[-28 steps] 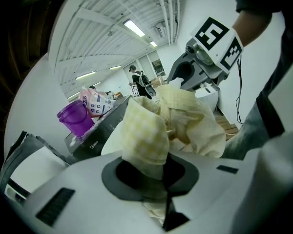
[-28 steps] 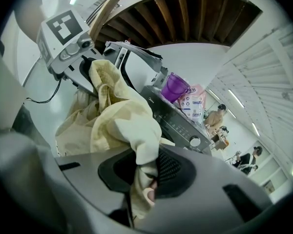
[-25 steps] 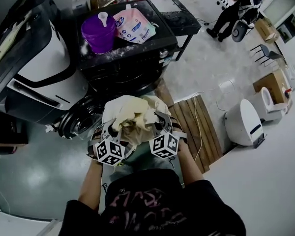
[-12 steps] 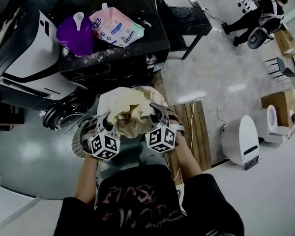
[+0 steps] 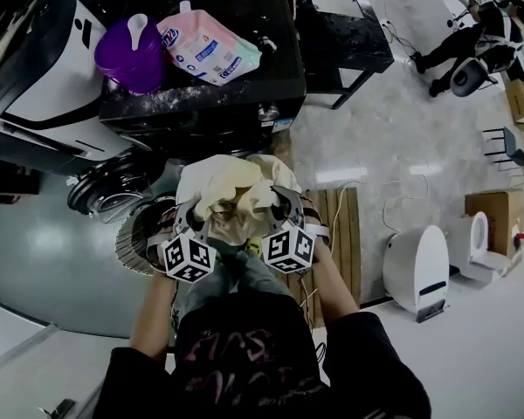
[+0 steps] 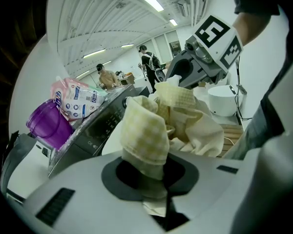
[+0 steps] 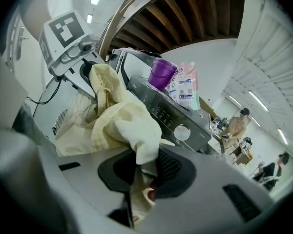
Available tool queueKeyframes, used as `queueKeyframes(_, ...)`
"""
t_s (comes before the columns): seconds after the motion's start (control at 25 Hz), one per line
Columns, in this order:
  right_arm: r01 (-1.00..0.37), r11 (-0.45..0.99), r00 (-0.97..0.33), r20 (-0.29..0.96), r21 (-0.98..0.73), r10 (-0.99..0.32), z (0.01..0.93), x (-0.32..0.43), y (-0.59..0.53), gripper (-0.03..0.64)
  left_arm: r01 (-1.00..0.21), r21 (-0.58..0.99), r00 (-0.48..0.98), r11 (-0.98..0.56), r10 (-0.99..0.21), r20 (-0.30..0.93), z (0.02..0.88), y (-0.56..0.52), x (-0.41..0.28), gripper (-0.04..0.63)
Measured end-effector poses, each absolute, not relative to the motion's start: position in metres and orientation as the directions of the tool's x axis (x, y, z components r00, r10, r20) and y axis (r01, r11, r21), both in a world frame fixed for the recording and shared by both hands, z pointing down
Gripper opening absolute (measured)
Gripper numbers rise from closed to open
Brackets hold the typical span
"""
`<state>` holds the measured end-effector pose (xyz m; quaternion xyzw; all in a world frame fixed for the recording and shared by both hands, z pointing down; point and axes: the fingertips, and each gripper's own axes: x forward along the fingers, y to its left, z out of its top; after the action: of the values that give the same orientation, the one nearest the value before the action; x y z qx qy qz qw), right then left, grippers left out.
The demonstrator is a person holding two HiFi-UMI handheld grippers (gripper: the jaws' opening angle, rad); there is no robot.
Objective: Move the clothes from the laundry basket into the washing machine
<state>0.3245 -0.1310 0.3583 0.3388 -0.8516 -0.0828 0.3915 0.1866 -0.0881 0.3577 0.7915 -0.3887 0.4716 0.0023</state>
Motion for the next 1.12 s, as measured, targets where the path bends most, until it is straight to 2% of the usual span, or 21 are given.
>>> queueKeyframes(0.68, -0.495, 0.723, -0.432, 0.585, 0.481, -0.686, 0.354, 0.274, -0.128, 0.066, -0.619, -0.382, 0.300, -0.686, -0.656, 0.693, 0.360, -0.083, 0.140, 0.069)
queueKeyframes(1.12, -0.464, 0.723, -0.429, 0.584, 0.512, -0.689, 0.401, 0.250, -0.148, 0.067, -0.633, -0.384, 0.308, -0.672, -0.674, 0.671, 0.413, -0.101, 0.116, 0.067)
